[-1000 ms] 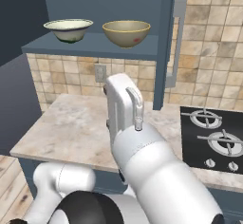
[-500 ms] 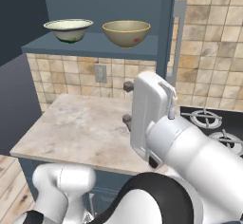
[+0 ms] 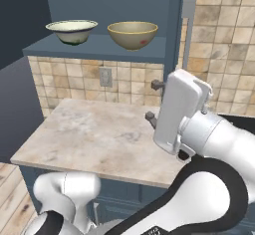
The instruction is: Open the cabinet. Pick the bowls from the counter and place them in the cabinet. Then close the cabinet.
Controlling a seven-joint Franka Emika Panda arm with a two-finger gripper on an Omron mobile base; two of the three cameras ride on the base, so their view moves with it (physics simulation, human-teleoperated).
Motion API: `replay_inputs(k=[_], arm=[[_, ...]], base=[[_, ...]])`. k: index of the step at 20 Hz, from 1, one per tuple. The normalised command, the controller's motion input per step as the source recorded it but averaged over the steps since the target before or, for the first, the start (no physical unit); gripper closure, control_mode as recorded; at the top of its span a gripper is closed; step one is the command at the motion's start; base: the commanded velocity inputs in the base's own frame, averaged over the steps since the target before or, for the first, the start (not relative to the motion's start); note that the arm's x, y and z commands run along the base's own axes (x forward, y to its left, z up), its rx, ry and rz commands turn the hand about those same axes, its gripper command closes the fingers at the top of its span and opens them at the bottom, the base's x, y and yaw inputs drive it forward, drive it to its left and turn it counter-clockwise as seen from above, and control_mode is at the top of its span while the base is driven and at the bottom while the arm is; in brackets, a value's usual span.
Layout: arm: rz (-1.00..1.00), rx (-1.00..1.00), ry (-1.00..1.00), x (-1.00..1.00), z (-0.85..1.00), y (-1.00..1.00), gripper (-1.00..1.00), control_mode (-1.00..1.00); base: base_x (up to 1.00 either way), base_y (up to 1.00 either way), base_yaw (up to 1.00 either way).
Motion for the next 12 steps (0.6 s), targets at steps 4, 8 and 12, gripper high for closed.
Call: replay_inputs(k=[4, 8, 12], arm=[[0.11, 0.08, 0.0, 0.08, -0.03, -0.56, -1.0, -1.0], [0.12, 0.02, 0.0, 0.27, -0.06, -0.26, -1.0, -1.0], [0.11, 0.01, 0.0, 0.41, -0.09, -0.22, -1.0, -1.0]], base=[[0.0, 0.0, 0.0], [0.0, 0.0, 0.0], [0.0, 0.0, 0.0]])
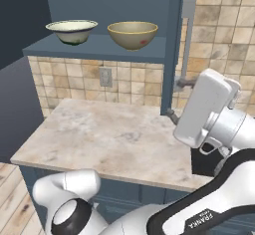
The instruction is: Open the cabinet. Pick the bowls from the counter and place them in the cabinet. Then close the cabinet.
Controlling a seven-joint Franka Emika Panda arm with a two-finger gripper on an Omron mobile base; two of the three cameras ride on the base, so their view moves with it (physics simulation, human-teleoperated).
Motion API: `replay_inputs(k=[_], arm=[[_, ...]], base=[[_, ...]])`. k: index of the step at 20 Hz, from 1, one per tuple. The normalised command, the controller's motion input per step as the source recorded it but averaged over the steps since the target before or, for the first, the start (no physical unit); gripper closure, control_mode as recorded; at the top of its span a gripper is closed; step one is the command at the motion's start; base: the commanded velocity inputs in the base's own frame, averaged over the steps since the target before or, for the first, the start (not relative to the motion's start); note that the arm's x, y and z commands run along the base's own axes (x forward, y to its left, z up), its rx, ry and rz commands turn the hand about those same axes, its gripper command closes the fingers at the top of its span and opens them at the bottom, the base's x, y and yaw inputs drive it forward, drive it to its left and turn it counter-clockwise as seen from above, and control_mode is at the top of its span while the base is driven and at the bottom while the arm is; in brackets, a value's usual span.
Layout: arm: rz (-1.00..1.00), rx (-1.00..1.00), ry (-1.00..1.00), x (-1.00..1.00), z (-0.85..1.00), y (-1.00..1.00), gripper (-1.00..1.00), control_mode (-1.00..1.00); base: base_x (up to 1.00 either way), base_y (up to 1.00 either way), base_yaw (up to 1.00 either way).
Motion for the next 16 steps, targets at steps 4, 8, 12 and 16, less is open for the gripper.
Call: replay_inputs(k=[4, 8, 12, 16], arm=[[0.13, 0.04, -0.01, 0.28, -0.09, -0.38, -1.0, -1.0], [0.13, 0.01, -0.06, 0.21, -0.14, -0.29, -1.0, -1.0], [0.11, 0.0, -0.05, 0.38, -0.12, -0.08, -1.0, -1.0], [0.08, 0.0, -0.03, 0.44, -0.12, -0.02, -1.0, -1.0]], base=[[0.0, 0.0, 0.0], [0.0, 0.0, 0.0], [0.0, 0.0, 0.0], [0.0, 0.0, 0.0]])
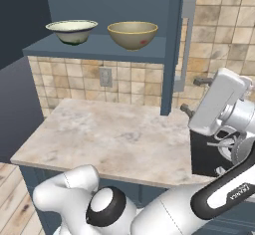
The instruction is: Open the cabinet. Pick the bowls from the counter and place them in the cabinet. Then close the cabinet.
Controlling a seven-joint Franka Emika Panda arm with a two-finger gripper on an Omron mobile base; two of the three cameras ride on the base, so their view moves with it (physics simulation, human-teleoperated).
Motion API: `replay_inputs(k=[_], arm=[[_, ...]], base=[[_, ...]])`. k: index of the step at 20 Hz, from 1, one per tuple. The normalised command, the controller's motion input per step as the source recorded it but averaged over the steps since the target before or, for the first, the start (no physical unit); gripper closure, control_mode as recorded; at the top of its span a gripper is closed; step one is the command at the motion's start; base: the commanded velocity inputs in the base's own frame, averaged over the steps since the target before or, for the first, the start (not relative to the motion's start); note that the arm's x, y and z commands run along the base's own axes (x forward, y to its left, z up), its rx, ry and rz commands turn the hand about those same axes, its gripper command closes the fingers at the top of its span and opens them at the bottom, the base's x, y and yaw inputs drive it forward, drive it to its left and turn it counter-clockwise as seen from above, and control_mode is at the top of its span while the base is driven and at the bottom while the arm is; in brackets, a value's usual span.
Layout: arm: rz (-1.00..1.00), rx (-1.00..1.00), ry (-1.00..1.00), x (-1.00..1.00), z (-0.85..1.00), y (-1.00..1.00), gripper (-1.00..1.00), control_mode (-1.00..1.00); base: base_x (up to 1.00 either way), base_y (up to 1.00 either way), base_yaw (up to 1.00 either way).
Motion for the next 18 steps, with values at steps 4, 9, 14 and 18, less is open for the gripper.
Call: replay_inputs(k=[4, 9, 14, 18], arm=[[0.06, 0.0, -0.01, 0.45, -0.12, -0.03, -1.0, -1.0], [0.04, 0.0, -0.01, 0.43, -0.12, 0.0, -1.0, -1.0], [0.02, 0.0, -0.03, 0.31, -0.02, 0.14, -1.0, -1.0], [0.0, 0.0, -0.03, 0.18, 0.0, 0.75, -1.0, -1.0]], base=[[0.0, 0.0, 0.0], [0.0, 0.0, 0.0], [0.0, 0.0, 0.0], [0.0, 0.0, 0.0]])
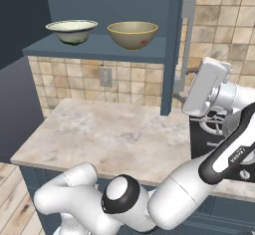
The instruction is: Open the cabinet. Pick the bowls from the counter and place them in the cabinet. Then close the cabinet.
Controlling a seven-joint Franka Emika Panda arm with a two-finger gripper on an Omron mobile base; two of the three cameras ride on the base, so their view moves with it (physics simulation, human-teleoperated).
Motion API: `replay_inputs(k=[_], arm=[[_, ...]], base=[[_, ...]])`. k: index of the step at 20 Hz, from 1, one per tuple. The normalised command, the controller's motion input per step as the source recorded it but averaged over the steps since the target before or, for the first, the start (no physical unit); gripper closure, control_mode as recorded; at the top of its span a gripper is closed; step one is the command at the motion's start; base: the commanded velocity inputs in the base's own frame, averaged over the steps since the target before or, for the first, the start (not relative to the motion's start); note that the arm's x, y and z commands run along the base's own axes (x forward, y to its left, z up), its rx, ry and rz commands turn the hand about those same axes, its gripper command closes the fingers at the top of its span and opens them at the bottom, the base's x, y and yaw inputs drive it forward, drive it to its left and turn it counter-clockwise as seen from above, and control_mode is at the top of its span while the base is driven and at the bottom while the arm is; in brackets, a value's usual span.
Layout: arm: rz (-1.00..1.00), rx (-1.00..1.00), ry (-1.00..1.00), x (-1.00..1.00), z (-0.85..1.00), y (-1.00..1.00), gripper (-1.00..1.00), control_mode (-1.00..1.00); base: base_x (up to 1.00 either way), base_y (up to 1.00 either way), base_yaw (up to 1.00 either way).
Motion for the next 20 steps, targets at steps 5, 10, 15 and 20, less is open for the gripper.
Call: replay_inputs(k=[5, 10, 15, 20], arm=[[-0.03, -0.05, 0.0, 0.11, 0.0, 0.9, -1.0, -1.0], [-0.33, 0.0, 0.0, -0.07, -0.04, 0.77, -1.0, -1.0], [-0.71, 0.0, 0.0, -0.05, -0.18, 0.71, -1.0, -1.0], [-0.89, -0.01, 0.0, 0.19, -0.18, 0.37, -1.0, -1.0]], base=[[0.0, 0.0, 0.0], [0.0, 0.0, 0.0], [0.0, 0.0, 0.0], [0.0, 0.0, 0.0]])
